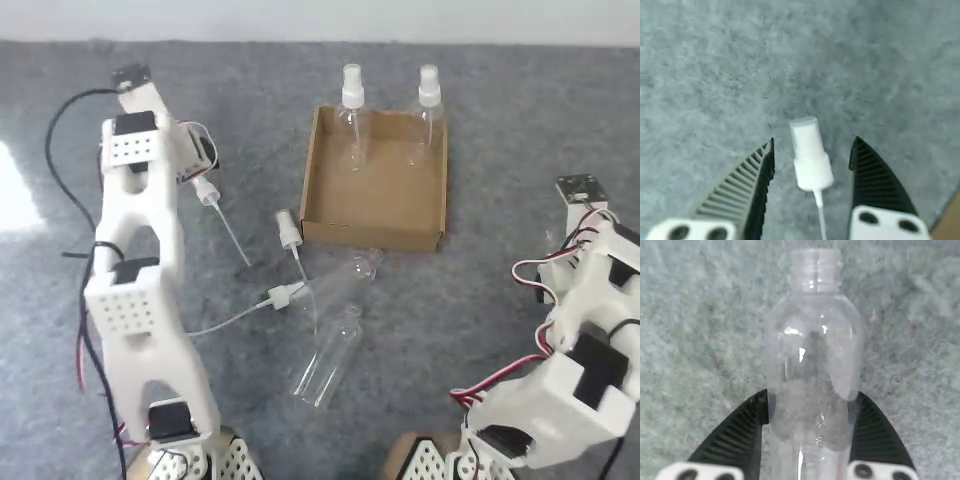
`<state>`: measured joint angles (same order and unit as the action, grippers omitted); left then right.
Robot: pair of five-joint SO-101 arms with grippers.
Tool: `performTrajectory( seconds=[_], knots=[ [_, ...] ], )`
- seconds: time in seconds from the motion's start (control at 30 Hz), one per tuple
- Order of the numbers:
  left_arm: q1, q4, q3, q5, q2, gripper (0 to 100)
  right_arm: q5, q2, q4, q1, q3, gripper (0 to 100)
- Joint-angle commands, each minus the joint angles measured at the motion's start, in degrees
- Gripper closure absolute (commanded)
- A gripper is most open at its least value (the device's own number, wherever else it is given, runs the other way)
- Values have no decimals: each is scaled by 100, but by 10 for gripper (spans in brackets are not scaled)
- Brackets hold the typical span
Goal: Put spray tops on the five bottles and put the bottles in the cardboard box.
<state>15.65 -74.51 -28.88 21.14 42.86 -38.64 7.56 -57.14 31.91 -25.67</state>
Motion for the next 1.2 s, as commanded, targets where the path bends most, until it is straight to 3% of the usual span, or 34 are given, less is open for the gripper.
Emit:
performTrajectory(
  seconds=[0.0,0.17,0.43,0.57,0.67,0.8,0.97,1.17],
  knots=[
    [0,-273,-822,70,334,776,-79,13,84,92,220,839],
    [-220,-721,-1657,-79,1204,789,-79,48,84,92,211,839],
    [-281,-1767,-3538,-607,2004,997,-79,13,-110,92,211,839],
    [-404,-2655,-4444,-1257,2119,991,-79,4,-110,92,220,839],
    [-396,-2637,-4418,-1538,1908,991,-79,13,-119,92,220,839],
    [-563,-2646,-3152,-1749,1064,991,-79,48,-110,92,220,838],
    [-1002,-2532,-673,-2127,-1152,991,-299,4,-84,84,237,838],
    [-1451,-1020,3099,-2312,-4695,990,-220,4,-119,66,237,835]
  ],
)
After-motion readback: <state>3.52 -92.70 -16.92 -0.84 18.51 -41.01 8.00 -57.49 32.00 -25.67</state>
